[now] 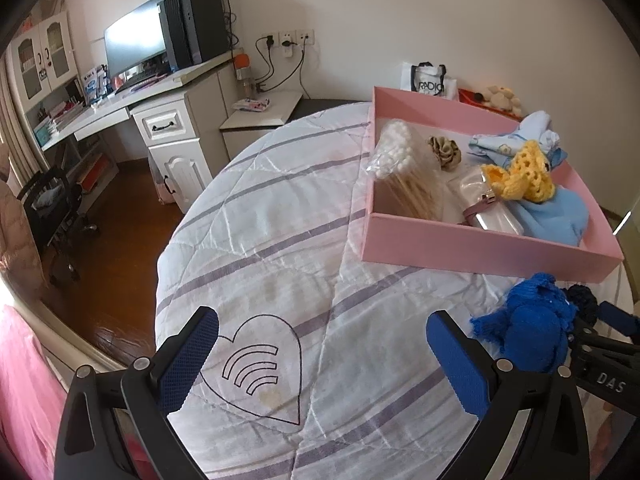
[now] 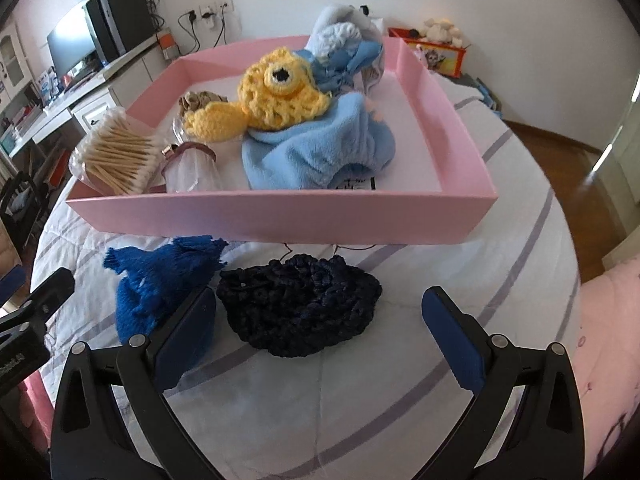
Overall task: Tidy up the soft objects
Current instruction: 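Move both tools toward the blue knitted item and the navy knitted hat, then grasp the blue knitted item with the left tool while the right tool grasps the navy hat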
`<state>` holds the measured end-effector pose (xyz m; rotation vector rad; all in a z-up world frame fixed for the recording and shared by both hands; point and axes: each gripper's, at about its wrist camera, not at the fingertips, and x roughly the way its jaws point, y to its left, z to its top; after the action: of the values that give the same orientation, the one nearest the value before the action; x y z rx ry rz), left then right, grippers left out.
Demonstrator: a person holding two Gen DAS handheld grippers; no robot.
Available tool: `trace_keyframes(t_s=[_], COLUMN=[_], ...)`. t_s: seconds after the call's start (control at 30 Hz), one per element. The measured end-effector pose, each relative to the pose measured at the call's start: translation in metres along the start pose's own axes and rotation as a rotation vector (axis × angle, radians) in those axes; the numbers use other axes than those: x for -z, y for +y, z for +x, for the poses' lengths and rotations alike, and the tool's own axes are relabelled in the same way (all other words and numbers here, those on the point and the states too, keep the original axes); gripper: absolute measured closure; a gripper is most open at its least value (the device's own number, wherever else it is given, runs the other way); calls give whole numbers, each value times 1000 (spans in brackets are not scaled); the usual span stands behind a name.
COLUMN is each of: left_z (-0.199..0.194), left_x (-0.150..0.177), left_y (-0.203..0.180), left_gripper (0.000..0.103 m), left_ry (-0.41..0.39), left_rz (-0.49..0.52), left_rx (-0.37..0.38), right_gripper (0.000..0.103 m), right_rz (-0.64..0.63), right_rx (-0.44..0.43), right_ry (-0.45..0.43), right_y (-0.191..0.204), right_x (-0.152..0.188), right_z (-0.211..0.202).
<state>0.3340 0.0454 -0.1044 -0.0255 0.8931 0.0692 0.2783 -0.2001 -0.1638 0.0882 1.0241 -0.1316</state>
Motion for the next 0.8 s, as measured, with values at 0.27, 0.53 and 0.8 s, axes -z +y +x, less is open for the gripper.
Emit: trace_keyframes(t_s=[0.27,0.53,0.8], left_z=[-5,-22,-36], left_x=[2,3,5], left_y=[-4,-20,-55], left_gripper=[0,0,0], left_ry=[4,-15,-20], left_rz=[3,4,58], left_rx=[16,98,187], right_gripper=[47,73,75], right_rz=[30,115,170], right_rx=[-12,-54,-17], right_ry=[-13,-27,-74], right_y=[-11,-43,-73], right_x=[2,9,18], right_z=[-1,-15,-40])
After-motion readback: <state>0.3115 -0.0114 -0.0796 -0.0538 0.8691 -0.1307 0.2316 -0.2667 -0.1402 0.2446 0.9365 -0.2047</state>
